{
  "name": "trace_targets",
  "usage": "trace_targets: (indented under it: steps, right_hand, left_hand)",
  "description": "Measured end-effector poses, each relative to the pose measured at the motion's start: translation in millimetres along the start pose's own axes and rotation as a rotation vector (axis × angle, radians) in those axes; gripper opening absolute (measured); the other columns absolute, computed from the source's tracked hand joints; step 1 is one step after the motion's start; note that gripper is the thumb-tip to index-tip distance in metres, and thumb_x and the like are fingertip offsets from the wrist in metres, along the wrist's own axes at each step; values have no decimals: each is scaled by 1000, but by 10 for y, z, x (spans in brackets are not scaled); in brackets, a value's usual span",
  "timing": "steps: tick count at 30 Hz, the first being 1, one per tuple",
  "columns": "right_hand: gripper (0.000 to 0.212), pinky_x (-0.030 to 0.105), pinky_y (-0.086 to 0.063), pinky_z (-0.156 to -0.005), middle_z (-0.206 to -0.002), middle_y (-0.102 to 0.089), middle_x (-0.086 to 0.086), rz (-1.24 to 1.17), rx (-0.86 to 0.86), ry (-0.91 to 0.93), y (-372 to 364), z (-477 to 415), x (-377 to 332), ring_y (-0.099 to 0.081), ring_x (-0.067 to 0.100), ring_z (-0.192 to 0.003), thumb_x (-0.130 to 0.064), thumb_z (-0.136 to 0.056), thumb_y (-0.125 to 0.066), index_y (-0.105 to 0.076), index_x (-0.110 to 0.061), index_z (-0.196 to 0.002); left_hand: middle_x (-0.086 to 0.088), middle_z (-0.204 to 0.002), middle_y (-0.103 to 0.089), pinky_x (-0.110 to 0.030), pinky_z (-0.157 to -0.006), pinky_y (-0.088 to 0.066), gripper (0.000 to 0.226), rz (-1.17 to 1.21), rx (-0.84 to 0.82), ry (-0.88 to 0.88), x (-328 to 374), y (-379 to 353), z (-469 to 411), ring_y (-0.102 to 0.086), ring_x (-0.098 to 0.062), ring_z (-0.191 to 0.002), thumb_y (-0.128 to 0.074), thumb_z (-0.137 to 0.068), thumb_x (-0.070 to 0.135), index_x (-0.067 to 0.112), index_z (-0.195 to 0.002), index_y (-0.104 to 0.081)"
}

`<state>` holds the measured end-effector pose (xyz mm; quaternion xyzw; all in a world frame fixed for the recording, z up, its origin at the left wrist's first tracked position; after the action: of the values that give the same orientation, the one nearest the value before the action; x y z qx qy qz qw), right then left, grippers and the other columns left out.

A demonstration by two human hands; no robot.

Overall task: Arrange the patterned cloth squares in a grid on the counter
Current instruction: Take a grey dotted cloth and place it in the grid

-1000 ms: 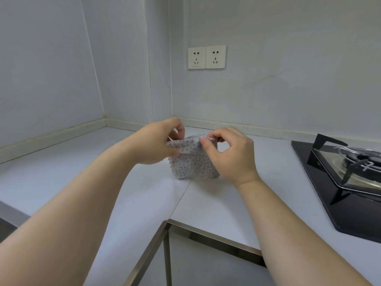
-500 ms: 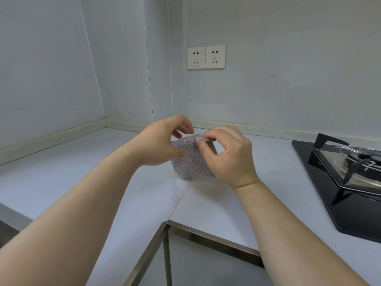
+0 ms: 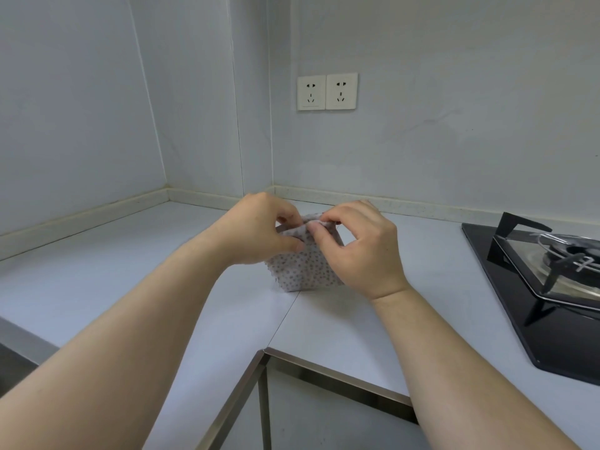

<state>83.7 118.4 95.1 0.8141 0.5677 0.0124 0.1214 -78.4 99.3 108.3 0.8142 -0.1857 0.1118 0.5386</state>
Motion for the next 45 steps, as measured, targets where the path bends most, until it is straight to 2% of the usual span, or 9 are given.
trace_targets:
  steps: [4, 15, 21, 26, 31, 35, 38, 42, 45]
  right_hand:
    - [11, 29, -51, -73, -80, -69, -3, -11, 2, -11, 2, 2, 15, -63, 19, -80, -15, -84, -81, -72, -10, -80]
    - [22, 34, -51, -69, -74, -64, -3, -5, -25, -51, -37, 28, 121, -60, 19, -74, -18, -85, -81, -65, -10, -72]
    - [23, 32, -50, -69, -74, -64, -3, 6, -17, -108, -44, 39, 207, -60, 17, -74, -21, -84, -81, -65, -11, -72]
    - [24, 32, -50, -69, -73, -62, -5, 0, -17, -146, -52, 47, 242, -58, 15, -74, -24, -84, -82, -63, -13, -72]
    - [29, 30, -48, -69, -74, -58, -6, -30, -82, -226, -99, 51, 280, -55, 15, -75, -32, -84, -79, -58, -14, -74]
    - [35, 29, -46, -63, -72, -59, -6, -285, -233, -481, -220, 113, 340, -53, 14, -68, -37, -83, -79, -53, -15, -73]
    - [36, 32, -45, -64, -71, -54, -1, -541, -275, -687, -293, 177, 392, -51, 16, -67, -29, -87, -78, -47, -16, -75]
    - [25, 40, -60, -73, -82, -74, 9, -814, -198, -930, -372, 272, 486, -69, 23, -77, -8, -91, -73, -49, -14, -93]
    - [30, 31, -60, -72, -92, -77, 10, -926, -92, -1166, -419, 391, 615, -72, 20, -82, -7, -87, -77, -60, -7, -112]
  left_hand:
    - [11, -85, -71, -10, -52, -34, 8, -126, 1, 65, -134, 76, -2, -56, 2, -64, -80, -83, 31, 29, -90, -77]
    - [5, -87, -73, -12, -61, -38, 11, -158, 114, 70, -149, 345, 2, -61, -11, -78, -83, -81, 19, 22, -91, -81]
    - [6, -74, -75, -22, -61, -56, 14, 98, 154, 137, -157, 418, 64, -69, -11, -70, -85, -76, 14, 25, -79, -78]
    - [-8, -82, -75, -16, -50, -45, 22, 359, 196, 243, -270, 388, 70, -63, -13, -65, -82, -75, -1, 18, -83, -73]
    - [-2, -103, -73, -24, -76, -53, 44, 554, 210, 317, -341, 317, 62, -69, -15, -88, -83, -74, -8, 20, -106, -70]
    - [-11, -97, -77, -33, -91, -57, 34, 673, 225, 475, -528, 269, 84, -73, -25, -96, -86, -68, -8, 6, -98, -78]
    - [-14, -94, -77, -30, -81, -59, 22, 847, 181, 494, -549, 191, 66, -74, -27, -92, -78, -76, -9, -7, -97, -71]
    - [-12, -96, -75, -32, -81, -57, 10, 915, 59, 446, -445, 43, 29, -72, -24, -89, -70, -90, 1, 3, -99, -66]
    - [-10, -103, -77, -38, -89, -57, 18, 835, 62, 398, -384, -51, 6, -74, -25, -98, -72, -92, 10, 0, -107, -71]
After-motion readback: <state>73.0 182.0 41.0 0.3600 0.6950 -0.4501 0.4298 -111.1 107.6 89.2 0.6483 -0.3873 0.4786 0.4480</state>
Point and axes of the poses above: each hand's wrist, its own z-axis away from the middle knuckle, its own y-axis out of the back of the hand, x = y × z, the point moved 8 cm from there along -z, towards the middle knuckle
